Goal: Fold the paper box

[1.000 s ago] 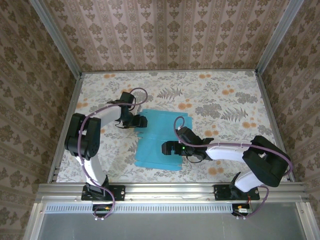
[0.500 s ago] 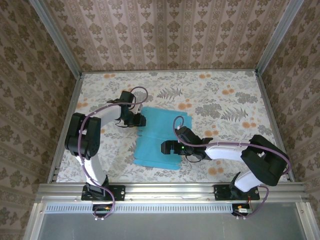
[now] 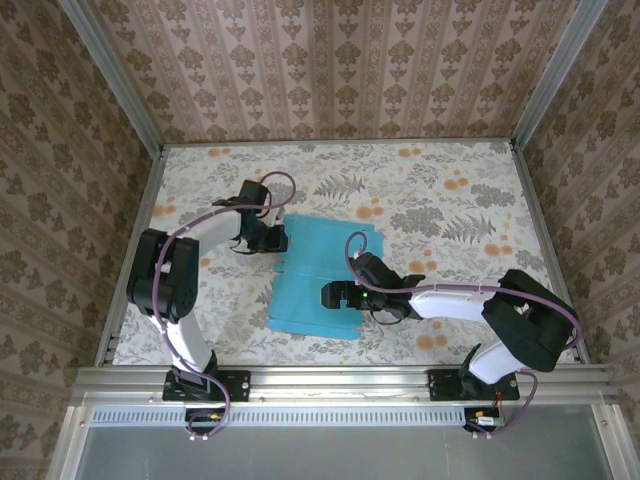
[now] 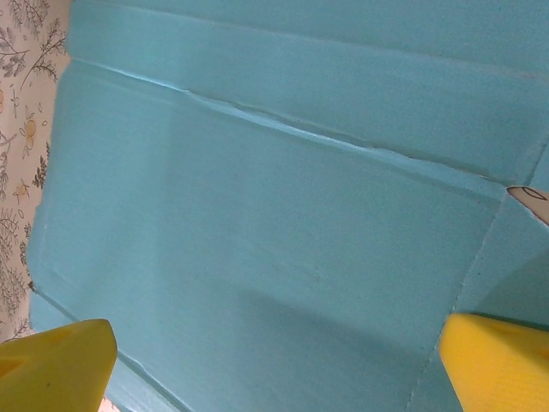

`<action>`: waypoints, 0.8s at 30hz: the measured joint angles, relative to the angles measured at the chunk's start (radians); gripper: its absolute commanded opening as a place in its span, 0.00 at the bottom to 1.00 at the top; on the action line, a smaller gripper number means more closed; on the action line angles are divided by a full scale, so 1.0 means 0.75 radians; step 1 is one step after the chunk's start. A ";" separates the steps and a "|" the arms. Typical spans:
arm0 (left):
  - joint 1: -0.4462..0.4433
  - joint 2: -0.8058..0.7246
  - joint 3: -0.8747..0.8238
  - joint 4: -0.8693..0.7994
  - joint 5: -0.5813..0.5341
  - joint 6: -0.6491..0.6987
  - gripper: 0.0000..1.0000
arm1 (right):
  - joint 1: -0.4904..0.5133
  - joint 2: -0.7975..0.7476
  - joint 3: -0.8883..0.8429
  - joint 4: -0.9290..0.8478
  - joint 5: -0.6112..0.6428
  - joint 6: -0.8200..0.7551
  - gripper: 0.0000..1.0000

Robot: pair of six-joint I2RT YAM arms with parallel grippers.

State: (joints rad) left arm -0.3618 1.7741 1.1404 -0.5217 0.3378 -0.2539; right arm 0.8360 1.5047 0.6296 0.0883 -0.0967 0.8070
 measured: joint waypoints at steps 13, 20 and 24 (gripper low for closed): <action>0.058 -0.339 0.091 -0.309 -0.241 -0.019 0.19 | -0.010 -0.386 0.005 -0.294 0.015 -0.079 1.00; 0.081 -0.547 0.329 -0.626 -0.540 -0.019 0.24 | -0.124 -0.616 0.010 -0.465 0.019 -0.142 1.00; 0.083 -0.597 0.502 -0.811 -0.730 -0.019 0.23 | -0.218 -0.705 0.010 -0.556 0.014 -0.171 1.00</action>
State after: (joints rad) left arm -0.2996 1.3266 1.5169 -1.1301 -0.2100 -0.2680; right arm 0.6724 0.9756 0.6369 -0.3290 -0.0860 0.6785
